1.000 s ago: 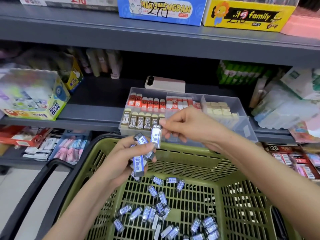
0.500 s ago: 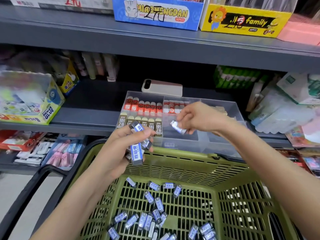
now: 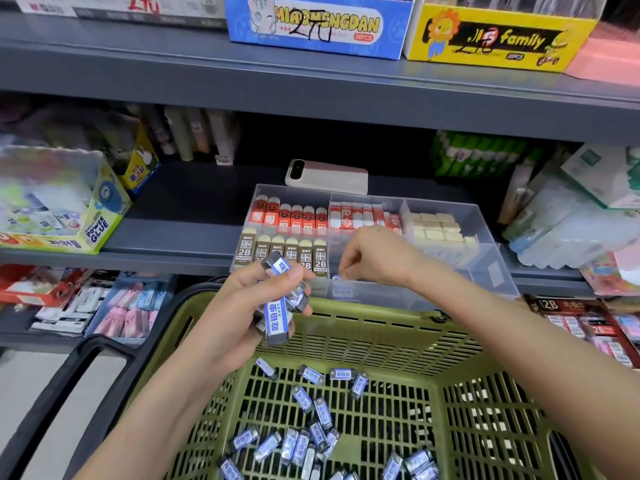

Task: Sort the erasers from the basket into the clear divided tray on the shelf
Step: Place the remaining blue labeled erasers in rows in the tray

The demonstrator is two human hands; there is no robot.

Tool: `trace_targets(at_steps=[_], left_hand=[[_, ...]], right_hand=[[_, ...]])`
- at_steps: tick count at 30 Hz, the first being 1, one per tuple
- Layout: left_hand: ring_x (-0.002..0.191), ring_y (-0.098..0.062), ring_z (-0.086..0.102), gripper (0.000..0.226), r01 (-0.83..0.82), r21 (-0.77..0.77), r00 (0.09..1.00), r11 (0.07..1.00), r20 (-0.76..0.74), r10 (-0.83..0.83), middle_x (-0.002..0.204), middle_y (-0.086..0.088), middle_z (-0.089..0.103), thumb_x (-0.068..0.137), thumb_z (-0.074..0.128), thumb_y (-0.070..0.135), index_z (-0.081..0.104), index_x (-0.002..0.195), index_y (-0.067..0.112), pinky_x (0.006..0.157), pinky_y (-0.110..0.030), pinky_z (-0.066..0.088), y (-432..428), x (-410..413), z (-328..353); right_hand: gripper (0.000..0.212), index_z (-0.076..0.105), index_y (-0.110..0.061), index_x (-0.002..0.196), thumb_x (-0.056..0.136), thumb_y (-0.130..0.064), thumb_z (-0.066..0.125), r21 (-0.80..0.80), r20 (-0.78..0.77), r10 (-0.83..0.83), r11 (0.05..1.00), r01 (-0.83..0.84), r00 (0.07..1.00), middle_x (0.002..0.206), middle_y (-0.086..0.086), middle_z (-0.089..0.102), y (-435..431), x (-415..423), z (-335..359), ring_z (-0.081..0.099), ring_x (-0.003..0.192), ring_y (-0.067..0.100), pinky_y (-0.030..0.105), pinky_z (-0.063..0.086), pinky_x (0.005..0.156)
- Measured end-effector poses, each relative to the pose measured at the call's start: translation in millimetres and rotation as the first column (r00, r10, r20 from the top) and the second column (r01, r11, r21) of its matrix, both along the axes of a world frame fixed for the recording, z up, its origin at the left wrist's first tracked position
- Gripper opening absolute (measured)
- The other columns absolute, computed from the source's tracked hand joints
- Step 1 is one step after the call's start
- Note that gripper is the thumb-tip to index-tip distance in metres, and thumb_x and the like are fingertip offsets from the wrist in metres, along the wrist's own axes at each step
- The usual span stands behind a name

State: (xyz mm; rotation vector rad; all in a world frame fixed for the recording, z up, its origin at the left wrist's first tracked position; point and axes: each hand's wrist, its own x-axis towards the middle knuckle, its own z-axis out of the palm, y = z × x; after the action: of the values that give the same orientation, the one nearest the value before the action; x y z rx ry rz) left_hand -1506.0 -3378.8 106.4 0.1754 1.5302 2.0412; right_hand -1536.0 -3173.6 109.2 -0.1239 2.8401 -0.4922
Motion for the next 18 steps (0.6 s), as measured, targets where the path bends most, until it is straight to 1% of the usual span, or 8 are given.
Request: trace_targets(at_steps=[3, 5, 6, 8, 10, 13, 15, 18], left_hand=[[0.057, -0.018, 0.062, 0.022, 0.036, 0.005, 0.999, 0.999, 0.008, -0.036, 0.069, -0.006, 0.064, 0.066, 0.077, 0.032, 0.075, 0.076, 0.013, 0.040, -0.022, 0.042, 0.5, 1.1, -0.5], [0.056, -0.019, 0.061, 0.037, 0.072, 0.022, 0.997, 0.997, 0.021, -0.072, 0.068, -0.007, 0.063, 0.056, 0.084, 0.039, 0.075, 0.078, 0.010, 0.039, -0.022, 0.041, 0.5, 1.1, -0.4], [0.056, -0.020, 0.060, 0.046, 0.092, 0.032, 0.995, 0.995, 0.029, -0.092, 0.067, -0.008, 0.062, 0.050, 0.088, 0.043, 0.075, 0.078, 0.009, 0.038, -0.022, 0.041, 0.8, 1.3, -0.1], [0.054, -0.021, 0.060, 0.055, 0.137, 0.048, 0.989, 0.989, 0.048, -0.139, 0.066, -0.009, 0.062, 0.043, 0.091, 0.049, 0.075, 0.077, 0.010, 0.036, -0.022, 0.040, 1.9, 2.2, 0.5], [0.053, -0.021, 0.060, 0.054, 0.177, 0.076, 0.981, 0.981, 0.063, -0.182, 0.066, -0.009, 0.062, 0.042, 0.092, 0.048, 0.075, 0.076, 0.010, 0.035, -0.022, 0.039, 3.1, 3.4, 0.3], [0.053, -0.021, 0.059, 0.054, 0.215, 0.099, 0.973, 0.971, 0.063, -0.222, 0.067, -0.010, 0.062, 0.044, 0.092, 0.046, 0.075, 0.080, 0.009, 0.035, -0.021, 0.039, 4.7, 5.2, -1.1], [0.054, -0.021, 0.059, 0.056, 0.216, 0.103, 0.973, 0.971, 0.062, -0.223, 0.069, -0.009, 0.062, 0.047, 0.091, 0.047, 0.076, 0.085, 0.010, 0.036, -0.020, 0.040, 4.6, 5.6, -1.6], [0.055, -0.020, 0.059, 0.057, 0.178, 0.098, 0.982, 0.979, 0.046, -0.183, 0.070, -0.007, 0.062, 0.049, 0.089, 0.049, 0.075, 0.088, 0.010, 0.038, -0.018, 0.040, 1.8, 2.0, -2.7]], right_hand=[[0.017, 0.075, -0.011, 0.085, 0.089, -0.021, 0.061, -0.003, -0.105, -0.031, 1.000, 0.030, 0.994, 0.086, 0.001, 0.072, 1.9, 6.6, 9.7, 0.061, 0.079, 0.012, 0.028, 0.039, 0.074], [0.032, 0.070, -0.004, 0.078, 0.092, -0.030, 0.057, -0.262, -0.141, -0.074, 0.965, 0.035, 0.987, 0.071, 0.011, 0.066, -0.4, 12.7, 20.8, 0.054, 0.061, 0.010, 0.027, 0.041, 0.065], [0.036, 0.070, -0.003, 0.079, 0.092, -0.034, 0.056, -0.443, -0.100, -0.076, 0.896, 0.024, 0.992, 0.063, 0.010, 0.058, -3.8, 17.0, 28.7, 0.046, 0.054, 0.005, 0.018, 0.040, 0.057], [0.033, 0.072, -0.005, 0.089, 0.091, -0.035, 0.057, -0.657, 0.029, -0.004, 0.754, 0.022, 1.000, 0.055, -0.005, 0.048, -13.4, 26.6, 43.5, 0.040, 0.048, -0.001, 0.008, 0.032, 0.046], [0.023, 0.072, -0.003, 0.095, 0.090, -0.023, 0.060, -0.720, 0.085, 0.114, 0.693, -0.018, 0.990, 0.053, -0.013, 0.052, -23.6, 34.7, 52.1, 0.045, 0.046, -0.003, 0.004, 0.034, 0.045], [0.012, 0.070, -0.003, 0.095, 0.085, -0.009, 0.065, -0.755, 0.132, 0.155, 0.655, -0.002, 0.979, 0.063, 0.008, 0.060, -33.0, 39.4, 54.7, 0.051, 0.054, 0.003, 0.009, 0.038, 0.054], [0.008, 0.068, -0.008, 0.092, 0.084, -0.007, 0.065, -0.791, 0.159, 0.110, 0.609, 0.059, 0.981, 0.069, 0.009, 0.061, -29.1, 36.3, 55.9, 0.053, 0.060, 0.010, 0.020, 0.044, 0.058], [0.008, 0.063, -0.013, 0.090, 0.087, -0.006, 0.061, -0.835, 0.151, -0.073, 0.525, 0.167, 0.986, 0.071, -0.002, 0.065, -5.5, 23.4, 59.8, 0.062, 0.062, 0.006, 0.023, 0.054, 0.063]])
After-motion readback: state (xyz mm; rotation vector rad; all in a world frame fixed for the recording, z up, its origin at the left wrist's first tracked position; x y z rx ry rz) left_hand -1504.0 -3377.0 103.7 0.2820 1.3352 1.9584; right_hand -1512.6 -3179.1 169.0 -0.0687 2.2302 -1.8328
